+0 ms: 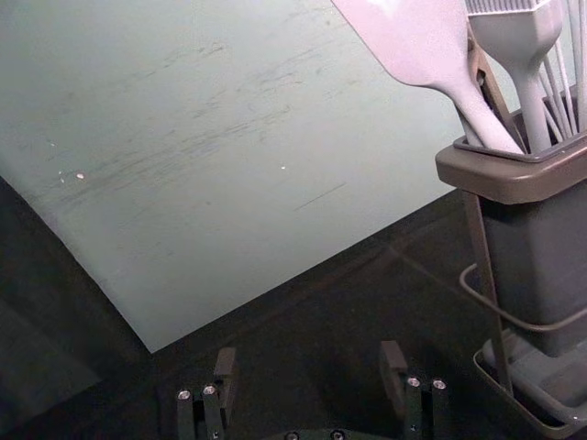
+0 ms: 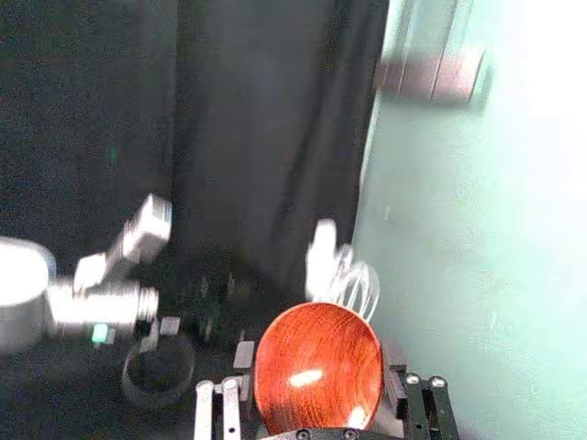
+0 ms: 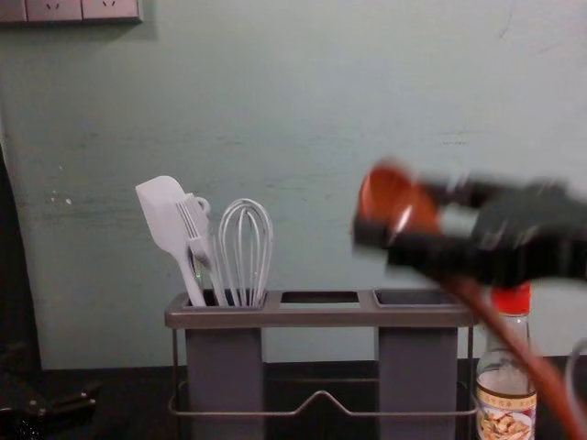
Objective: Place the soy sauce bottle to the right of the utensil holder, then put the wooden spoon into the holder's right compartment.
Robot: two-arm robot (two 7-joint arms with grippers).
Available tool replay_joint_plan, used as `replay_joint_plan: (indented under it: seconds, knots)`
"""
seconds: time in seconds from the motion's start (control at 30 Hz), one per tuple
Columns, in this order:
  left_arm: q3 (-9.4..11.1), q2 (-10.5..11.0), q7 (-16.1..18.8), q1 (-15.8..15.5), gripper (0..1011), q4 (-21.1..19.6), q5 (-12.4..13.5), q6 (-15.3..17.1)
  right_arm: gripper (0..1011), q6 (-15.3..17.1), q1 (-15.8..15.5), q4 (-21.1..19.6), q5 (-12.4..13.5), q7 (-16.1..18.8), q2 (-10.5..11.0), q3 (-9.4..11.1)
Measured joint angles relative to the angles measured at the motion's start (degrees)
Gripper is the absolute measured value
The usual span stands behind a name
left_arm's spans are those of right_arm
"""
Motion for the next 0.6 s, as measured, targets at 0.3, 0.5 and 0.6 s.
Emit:
replay_joint_plan:
  seconds: [0.3, 0.5, 0.6]
  knots:
    - [0.0, 0.0, 0.0, 0.0, 1011, 0.0, 0.0, 0.0, 837, -12.81, 4.77, 6.25, 4.71, 0.94, -2.63, 2.63]
    - [0.0, 0.0, 0.0, 0.0, 1012, 0.0, 0.0, 0.0, 838, -14.18, 11.05, 12.15, 4.71, 0.01, -4.48, 1.41]
    - [0.0, 0.0, 0.0, 0.0, 1011, 0.0, 0.0, 0.0, 838, -13.23, 15.09, 16.0, 4.78, -0.06, -5.16, 0.14]
